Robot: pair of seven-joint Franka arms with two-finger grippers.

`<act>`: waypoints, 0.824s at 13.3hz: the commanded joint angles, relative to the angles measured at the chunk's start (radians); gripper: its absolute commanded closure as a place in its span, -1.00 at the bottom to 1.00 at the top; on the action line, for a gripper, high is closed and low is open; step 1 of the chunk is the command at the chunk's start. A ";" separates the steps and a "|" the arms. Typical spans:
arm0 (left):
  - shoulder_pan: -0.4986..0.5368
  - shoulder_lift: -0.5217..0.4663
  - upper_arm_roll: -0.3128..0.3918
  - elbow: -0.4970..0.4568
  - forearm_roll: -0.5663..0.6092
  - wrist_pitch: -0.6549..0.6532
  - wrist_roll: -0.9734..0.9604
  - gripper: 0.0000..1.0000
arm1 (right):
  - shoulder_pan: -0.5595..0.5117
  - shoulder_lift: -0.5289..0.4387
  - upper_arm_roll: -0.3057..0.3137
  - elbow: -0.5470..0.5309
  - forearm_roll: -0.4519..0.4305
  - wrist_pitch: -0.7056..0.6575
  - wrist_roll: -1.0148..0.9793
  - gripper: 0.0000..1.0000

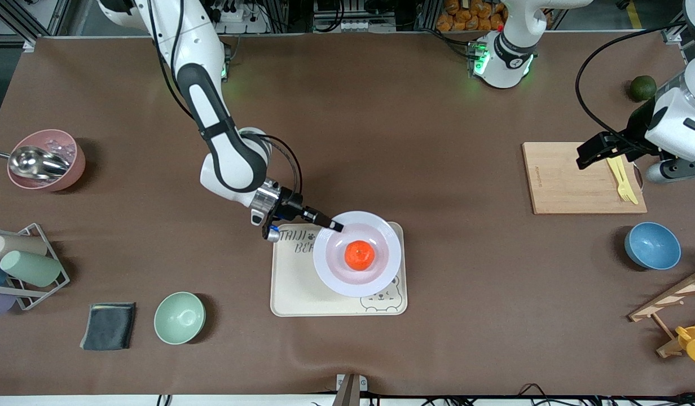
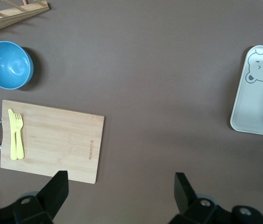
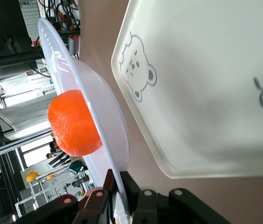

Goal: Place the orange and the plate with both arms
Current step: 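Lower the plate onto the bear tray with the right gripper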

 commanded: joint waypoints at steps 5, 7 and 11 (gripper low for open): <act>0.006 -0.024 -0.006 -0.015 -0.021 0.010 0.030 -1.00 | -0.039 0.127 0.013 0.118 0.013 -0.022 -0.002 1.00; -0.003 -0.024 -0.007 -0.019 -0.013 0.015 0.024 -1.00 | -0.039 0.157 0.013 0.124 0.010 -0.024 -0.019 1.00; 0.005 -0.025 -0.009 -0.017 -0.015 0.012 0.029 -1.00 | -0.082 0.217 0.013 0.155 0.019 -0.072 -0.128 1.00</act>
